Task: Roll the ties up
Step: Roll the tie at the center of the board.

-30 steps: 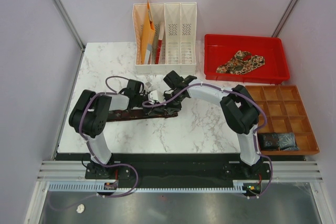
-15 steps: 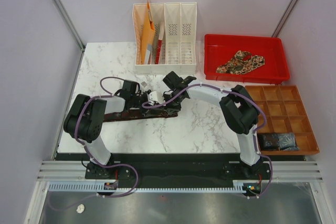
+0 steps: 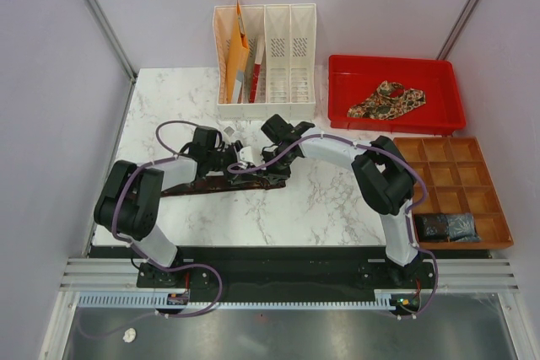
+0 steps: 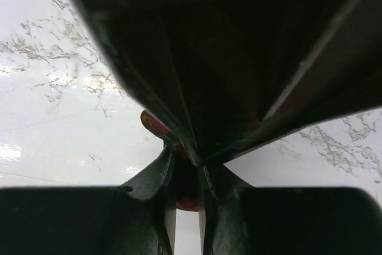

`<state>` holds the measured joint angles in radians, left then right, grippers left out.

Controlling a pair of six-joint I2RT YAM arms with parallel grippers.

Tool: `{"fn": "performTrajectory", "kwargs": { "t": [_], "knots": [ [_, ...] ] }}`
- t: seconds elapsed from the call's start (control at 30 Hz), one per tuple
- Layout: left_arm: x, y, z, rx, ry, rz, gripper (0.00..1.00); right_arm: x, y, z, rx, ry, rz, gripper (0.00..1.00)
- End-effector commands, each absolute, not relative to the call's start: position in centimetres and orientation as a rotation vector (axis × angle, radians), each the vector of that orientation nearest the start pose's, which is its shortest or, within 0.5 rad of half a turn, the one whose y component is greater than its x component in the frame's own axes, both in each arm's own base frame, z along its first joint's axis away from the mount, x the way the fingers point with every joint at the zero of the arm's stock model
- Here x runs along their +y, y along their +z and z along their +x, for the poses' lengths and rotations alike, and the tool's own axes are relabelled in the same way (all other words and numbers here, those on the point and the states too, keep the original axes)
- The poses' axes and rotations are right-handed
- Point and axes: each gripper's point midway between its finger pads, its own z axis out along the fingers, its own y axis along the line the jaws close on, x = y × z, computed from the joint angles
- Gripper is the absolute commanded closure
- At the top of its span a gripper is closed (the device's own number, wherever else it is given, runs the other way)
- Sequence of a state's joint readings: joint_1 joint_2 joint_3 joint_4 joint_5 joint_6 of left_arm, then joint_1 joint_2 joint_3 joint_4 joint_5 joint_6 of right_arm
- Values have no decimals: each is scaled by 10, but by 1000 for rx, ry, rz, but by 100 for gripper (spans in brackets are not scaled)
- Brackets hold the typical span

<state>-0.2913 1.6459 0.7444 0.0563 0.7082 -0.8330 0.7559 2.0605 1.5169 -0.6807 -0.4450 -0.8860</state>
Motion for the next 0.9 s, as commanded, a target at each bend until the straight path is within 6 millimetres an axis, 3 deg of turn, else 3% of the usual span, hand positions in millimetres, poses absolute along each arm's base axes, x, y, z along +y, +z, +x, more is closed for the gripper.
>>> {"fn": "performTrajectory", "kwargs": {
  "t": [0.0, 0.37, 0.53, 0.87],
  "knots": [
    [-231, 72, 286, 2544, -1367, -354, 49, 315, -6, 273, 1899, 580, -2151, 78],
    [-246, 67, 290, 2525, -1381, -275, 52, 320, -6, 275, 1931, 618, -2135, 77],
    [-246, 55, 284, 2570, -1354, -292, 53, 319, -6, 276, 1943, 622, -2131, 77],
    [-248, 41, 289, 2610, -1298, -273, 69, 320, -5, 279, 1953, 630, -2118, 75]
  ]
}}
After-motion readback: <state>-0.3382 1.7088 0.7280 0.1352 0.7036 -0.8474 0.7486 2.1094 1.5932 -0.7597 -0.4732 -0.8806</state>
